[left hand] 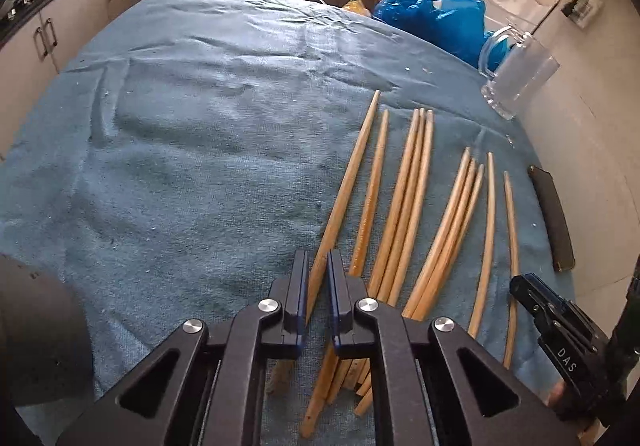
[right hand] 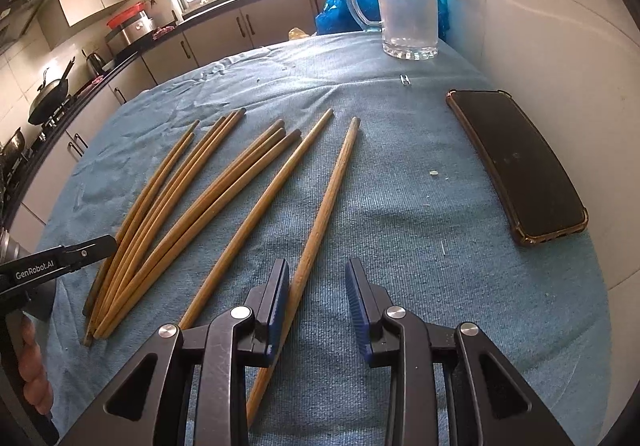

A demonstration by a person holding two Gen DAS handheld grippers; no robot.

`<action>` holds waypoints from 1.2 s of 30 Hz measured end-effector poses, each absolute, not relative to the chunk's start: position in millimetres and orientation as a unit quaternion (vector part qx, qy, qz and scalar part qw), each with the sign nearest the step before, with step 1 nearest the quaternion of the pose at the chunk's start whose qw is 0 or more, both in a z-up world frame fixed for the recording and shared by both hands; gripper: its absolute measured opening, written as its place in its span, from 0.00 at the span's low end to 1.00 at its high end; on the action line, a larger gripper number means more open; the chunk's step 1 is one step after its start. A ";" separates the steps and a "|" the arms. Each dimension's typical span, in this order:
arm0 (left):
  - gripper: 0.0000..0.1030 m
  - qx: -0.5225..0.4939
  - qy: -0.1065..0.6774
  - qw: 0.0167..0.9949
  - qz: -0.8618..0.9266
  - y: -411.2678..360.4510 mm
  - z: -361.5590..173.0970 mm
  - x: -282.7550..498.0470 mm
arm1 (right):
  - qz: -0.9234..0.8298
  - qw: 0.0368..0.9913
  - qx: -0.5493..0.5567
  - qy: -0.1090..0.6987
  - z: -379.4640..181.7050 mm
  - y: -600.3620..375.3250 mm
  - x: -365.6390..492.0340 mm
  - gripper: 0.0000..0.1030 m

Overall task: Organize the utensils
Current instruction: 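Close the left gripper on one chopstick while the right gripper grasps another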

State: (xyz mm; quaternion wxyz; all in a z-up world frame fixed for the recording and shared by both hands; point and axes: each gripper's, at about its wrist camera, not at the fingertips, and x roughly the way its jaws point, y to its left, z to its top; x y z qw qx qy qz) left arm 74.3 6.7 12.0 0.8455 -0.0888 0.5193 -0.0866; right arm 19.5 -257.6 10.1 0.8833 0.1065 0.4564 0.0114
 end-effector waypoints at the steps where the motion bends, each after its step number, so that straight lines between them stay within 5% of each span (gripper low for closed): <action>1: 0.08 -0.091 0.521 0.845 -0.075 7.3 13.3 72.3 | 0.009 0.883 0.102 0.459 10.1 -257.0 20.4 0.24; 3: 0.08 -0.094 0.526 0.843 -0.064 8.4 13.5 66.4 | -0.006 0.880 0.088 0.466 10.3 -256.6 21.5 0.10; 16: 0.07 -0.103 0.563 0.814 -0.100 47.2 19.4 -82.0 | 0.047 0.843 0.120 0.522 14.9 -270.1 -77.8 0.09; 17: 0.07 -0.098 0.560 0.816 -0.102 48.8 22.7 -86.9 | 0.049 0.843 0.112 0.523 16.1 -269.8 -84.4 0.11; 21: 0.10 -0.087 0.547 0.826 -0.107 50.3 35.1 -84.2 | 0.049 0.838 0.091 0.535 20.1 -267.8 -88.2 0.47; 28: 0.11 -0.060 0.536 0.836 -0.105 30.4 34.9 -30.5 | 0.024 0.842 0.041 0.537 17.2 -257.4 -51.1 0.46; 36: 0.11 -0.096 0.545 0.828 -0.088 28.8 17.9 12.9 | 0.012 0.843 0.039 0.536 13.3 -258.1 -9.8 0.31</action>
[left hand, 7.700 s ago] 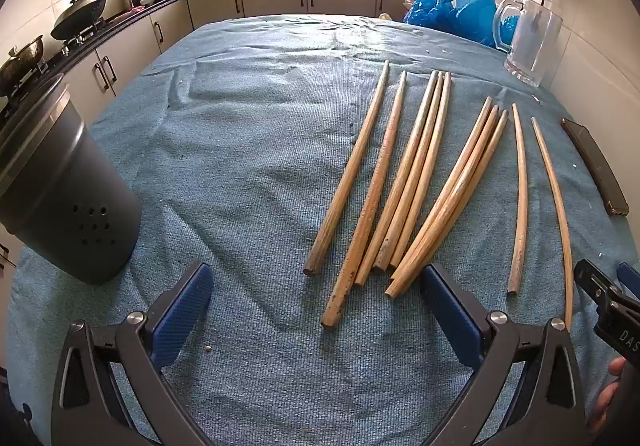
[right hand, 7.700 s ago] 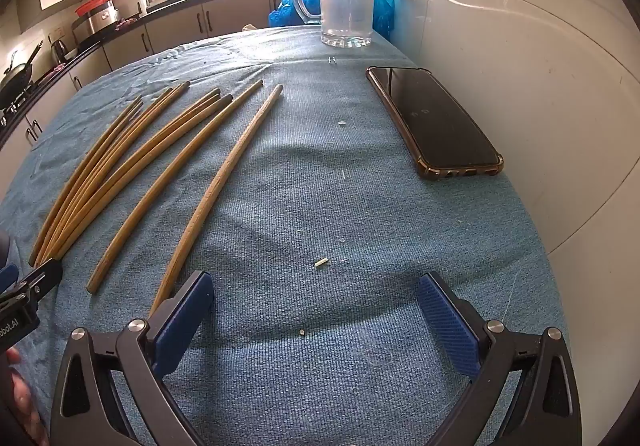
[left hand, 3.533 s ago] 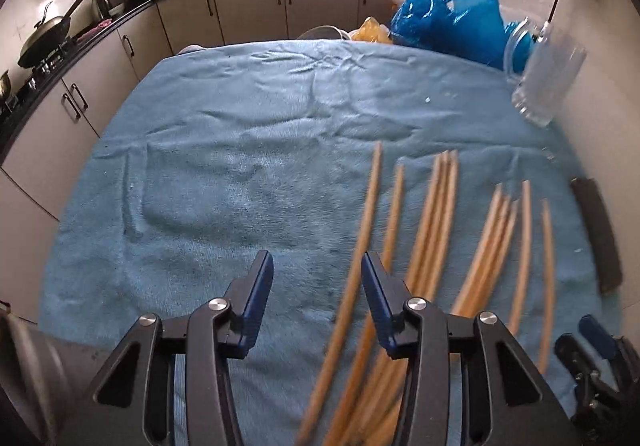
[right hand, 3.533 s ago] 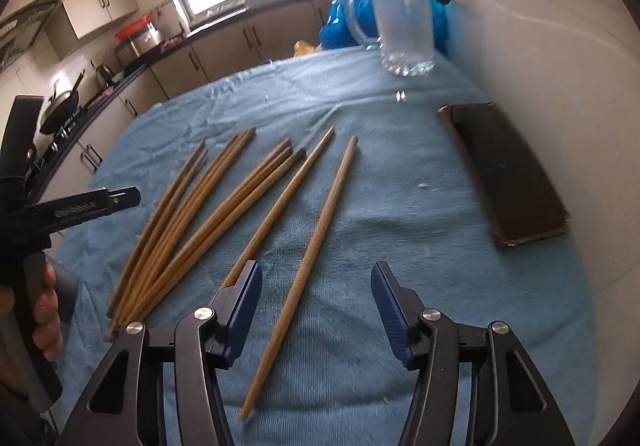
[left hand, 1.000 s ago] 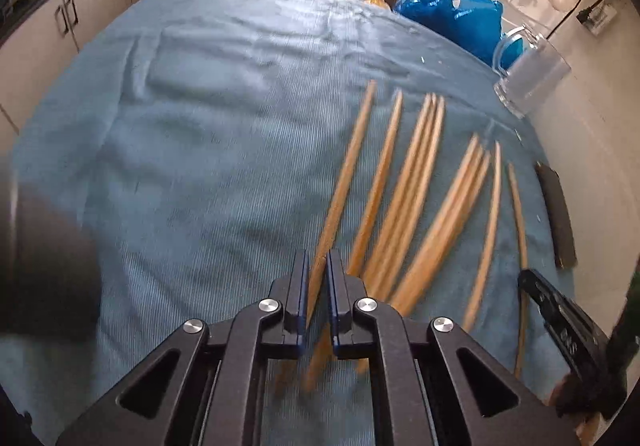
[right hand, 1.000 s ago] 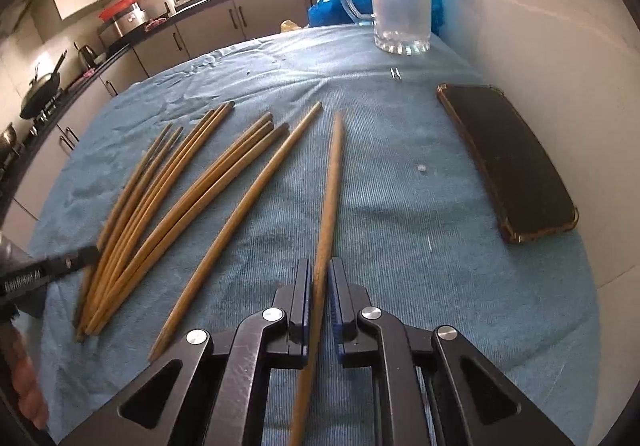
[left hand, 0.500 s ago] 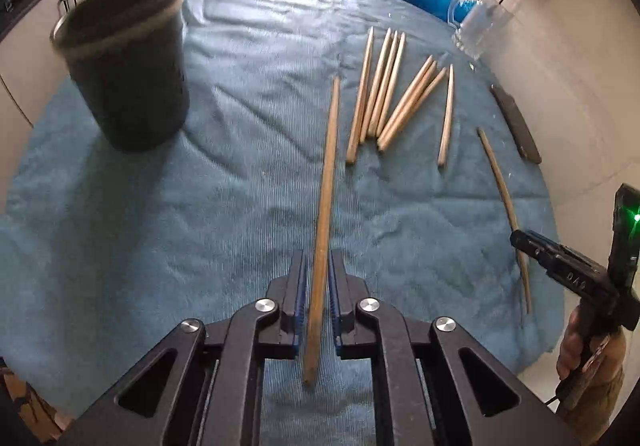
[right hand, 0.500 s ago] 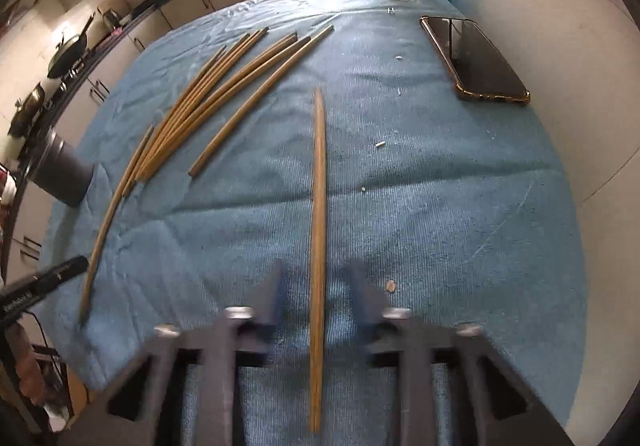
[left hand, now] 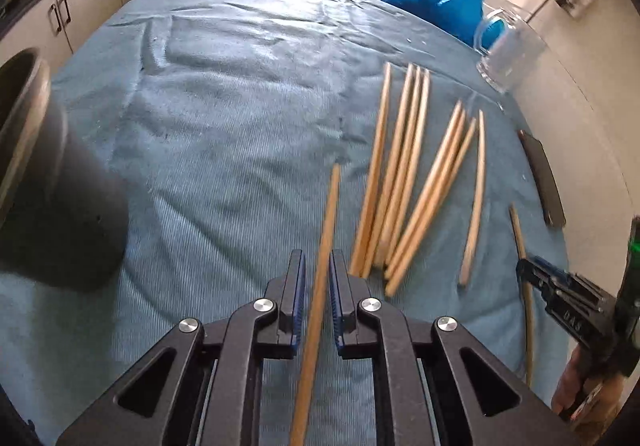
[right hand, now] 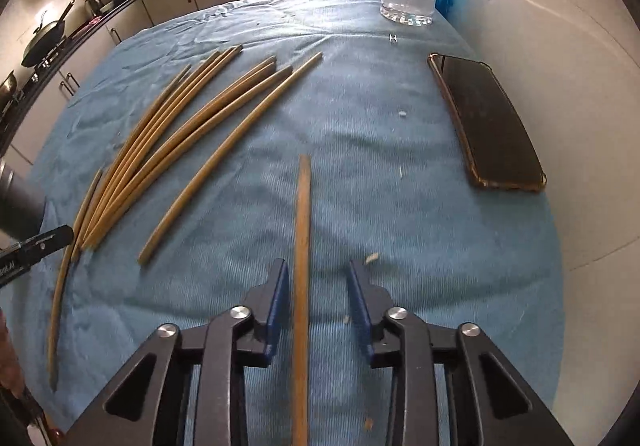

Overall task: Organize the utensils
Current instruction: 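Close the left gripper on one chopstick while the right gripper grasps another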

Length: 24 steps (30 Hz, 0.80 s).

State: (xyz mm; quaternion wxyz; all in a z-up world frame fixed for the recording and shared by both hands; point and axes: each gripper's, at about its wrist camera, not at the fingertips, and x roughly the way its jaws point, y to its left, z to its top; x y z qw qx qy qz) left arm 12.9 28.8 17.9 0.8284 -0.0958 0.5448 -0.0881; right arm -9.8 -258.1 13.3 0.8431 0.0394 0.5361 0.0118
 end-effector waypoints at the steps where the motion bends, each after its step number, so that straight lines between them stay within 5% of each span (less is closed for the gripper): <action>1: 0.11 -0.097 0.545 0.828 -0.088 28.7 17.1 16.6 | 0.012 0.843 0.036 0.537 13.3 -256.7 -7.7 0.31; 16: 0.11 -0.093 0.552 0.826 -0.068 21.5 16.7 42.8 | 0.003 0.814 0.019 0.581 14.8 -244.0 41.9 0.31; 19: 0.08 -0.067 0.551 0.828 -0.070 16.6 17.3 43.0 | 0.010 0.817 0.014 0.577 14.8 -240.1 42.8 0.09; 24: 0.05 -0.075 0.544 0.833 -0.070 21.0 22.0 31.7 | 0.017 0.827 0.005 0.562 16.1 -235.1 35.0 0.07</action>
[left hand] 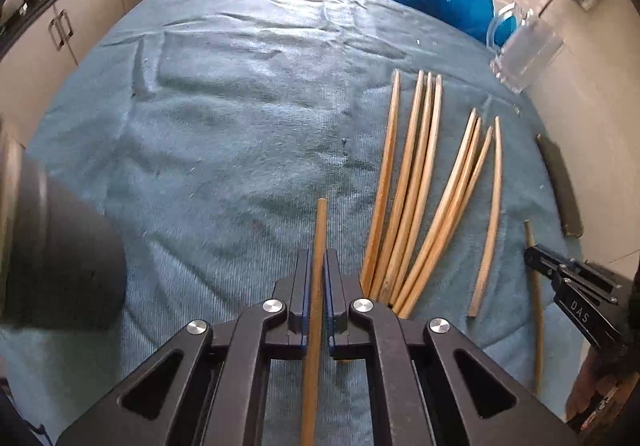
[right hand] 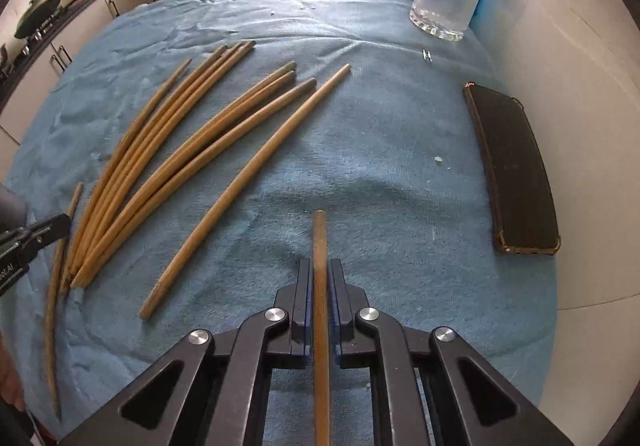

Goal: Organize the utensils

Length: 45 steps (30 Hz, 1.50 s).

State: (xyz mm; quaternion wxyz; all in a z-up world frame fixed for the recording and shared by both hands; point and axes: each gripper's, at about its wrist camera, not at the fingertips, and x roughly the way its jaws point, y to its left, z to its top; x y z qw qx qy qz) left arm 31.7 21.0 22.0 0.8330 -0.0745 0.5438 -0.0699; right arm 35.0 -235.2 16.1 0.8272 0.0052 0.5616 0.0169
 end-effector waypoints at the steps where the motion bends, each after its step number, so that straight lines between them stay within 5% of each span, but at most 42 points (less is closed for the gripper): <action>1: 0.05 -0.080 0.534 0.838 -0.073 23.7 27.9 25.5 | 0.020 0.831 0.014 0.555 18.5 -237.0 32.5 0.07; 17: 0.05 -0.033 0.384 0.919 -0.089 15.9 116.5 -84.2 | 0.074 0.922 0.046 0.377 107.9 -214.5 -77.4 0.07; 45: 0.05 -0.044 0.278 0.952 -0.120 51.6 188.6 -158.7 | 0.124 0.953 0.083 0.265 183.3 -165.4 -134.2 0.07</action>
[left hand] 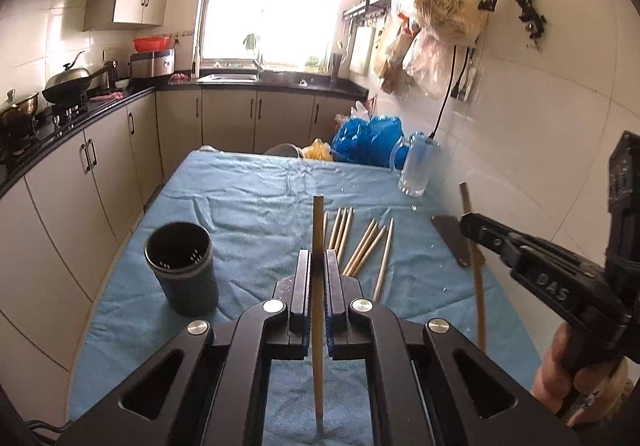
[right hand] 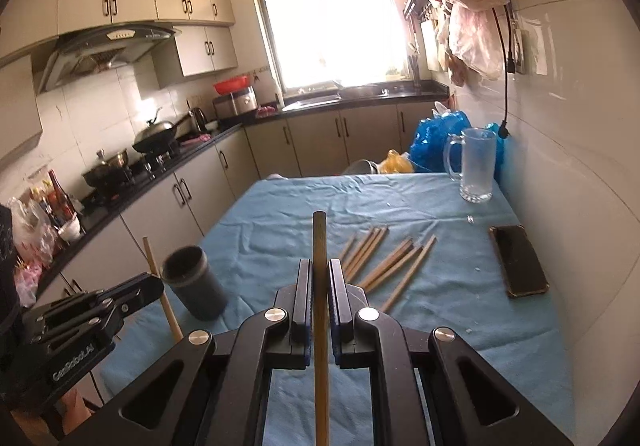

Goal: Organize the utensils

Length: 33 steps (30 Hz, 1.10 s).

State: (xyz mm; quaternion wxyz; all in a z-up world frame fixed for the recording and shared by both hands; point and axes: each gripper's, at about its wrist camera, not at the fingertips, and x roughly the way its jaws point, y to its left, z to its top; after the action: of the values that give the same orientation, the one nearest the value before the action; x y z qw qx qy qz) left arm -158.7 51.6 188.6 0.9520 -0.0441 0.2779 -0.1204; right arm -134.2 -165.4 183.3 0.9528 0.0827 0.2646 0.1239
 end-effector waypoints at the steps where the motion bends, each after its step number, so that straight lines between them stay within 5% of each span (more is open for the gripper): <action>1: 0.05 -0.046 0.275 0.953 -0.121 54.3 191.4 -159.2 | 0.126 0.953 0.084 0.262 184.6 -162.6 -132.8 0.07; 23: 0.00 -0.088 0.199 0.970 -0.111 179.0 299.4 -131.4 | 0.212 0.948 0.142 0.191 233.2 -64.5 -46.2 0.07; 33: 0.00 -0.145 0.221 0.961 -0.084 226.5 258.0 -73.3 | 0.238 0.939 0.137 0.207 221.0 -7.3 9.5 0.07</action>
State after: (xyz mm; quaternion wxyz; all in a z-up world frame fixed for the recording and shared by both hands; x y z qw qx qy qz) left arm -73.3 226.5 258.0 0.9608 -0.1453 0.2207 -0.0842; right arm 9.5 -7.3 221.0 0.9391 0.1369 0.2069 0.2377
